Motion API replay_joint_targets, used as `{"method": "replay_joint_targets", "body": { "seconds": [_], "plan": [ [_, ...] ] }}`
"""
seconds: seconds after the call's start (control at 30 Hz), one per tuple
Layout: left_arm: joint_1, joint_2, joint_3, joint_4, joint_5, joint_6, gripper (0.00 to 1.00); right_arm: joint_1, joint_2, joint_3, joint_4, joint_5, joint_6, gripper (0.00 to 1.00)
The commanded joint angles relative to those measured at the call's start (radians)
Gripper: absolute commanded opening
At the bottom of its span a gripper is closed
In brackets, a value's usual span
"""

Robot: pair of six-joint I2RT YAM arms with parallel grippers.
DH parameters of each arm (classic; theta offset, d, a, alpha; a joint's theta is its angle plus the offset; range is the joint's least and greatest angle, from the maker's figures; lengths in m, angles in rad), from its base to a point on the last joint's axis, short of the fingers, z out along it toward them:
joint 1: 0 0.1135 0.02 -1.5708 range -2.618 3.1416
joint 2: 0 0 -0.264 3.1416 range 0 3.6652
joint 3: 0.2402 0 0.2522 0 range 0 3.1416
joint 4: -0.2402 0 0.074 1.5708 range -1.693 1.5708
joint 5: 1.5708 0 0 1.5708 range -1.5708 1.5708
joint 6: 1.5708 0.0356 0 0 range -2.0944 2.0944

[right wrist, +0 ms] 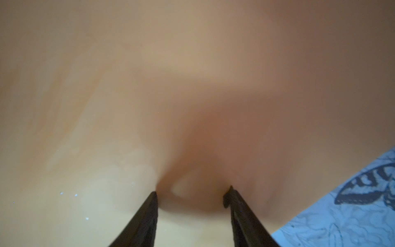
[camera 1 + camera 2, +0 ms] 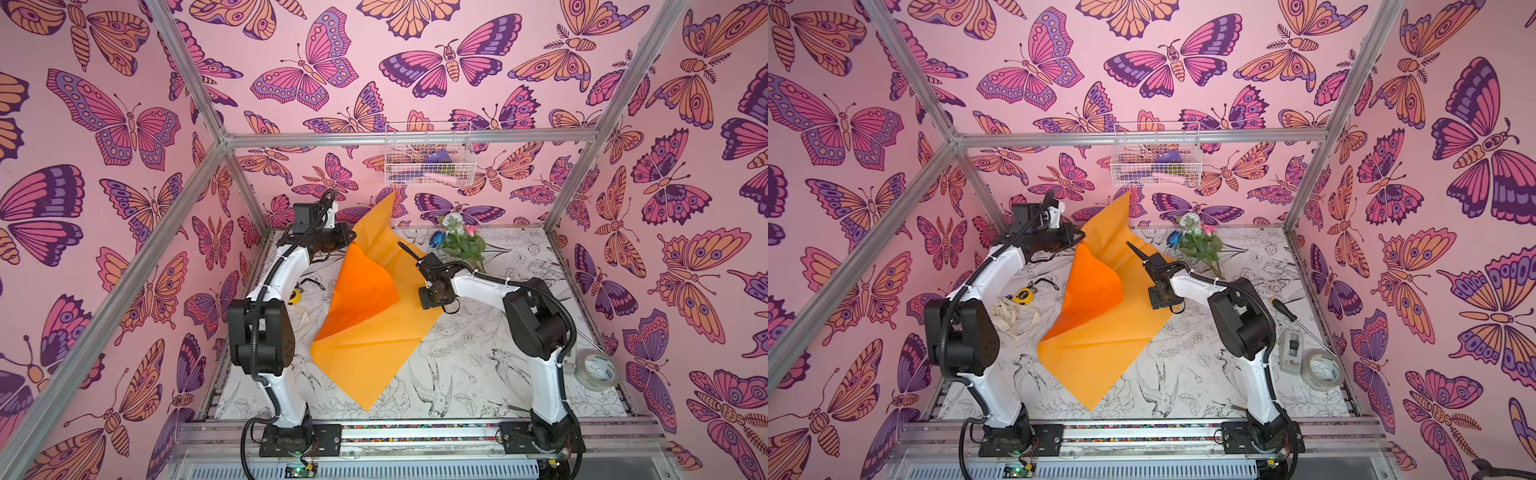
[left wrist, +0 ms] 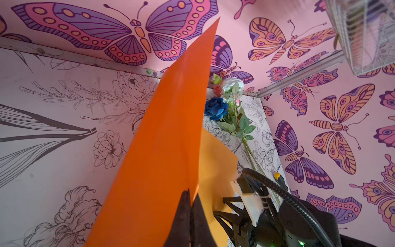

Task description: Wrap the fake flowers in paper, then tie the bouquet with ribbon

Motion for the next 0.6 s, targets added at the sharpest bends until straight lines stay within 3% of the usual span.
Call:
{"method": "replay_joint_targets", "body": {
  "seconds": [0.0, 0.27, 0.57],
  "plan": [
    [0.038, 0.061, 0.067, -0.030, 0.087, 0.015, 0.00, 0.002, 0.052, 0.013, -0.139, 0.100, -0.014, 0.55],
    [0.125, 0.209, 0.215, -0.114, 0.232, 0.093, 0.00, -0.008, 0.058, -0.006, -0.183, 0.155, -0.011, 0.56],
    [0.217, 0.184, 0.092, -0.120, 0.335, 0.181, 0.00, -0.069, 0.049, -0.036, -0.208, 0.172, 0.016, 0.56]
  ]
}}
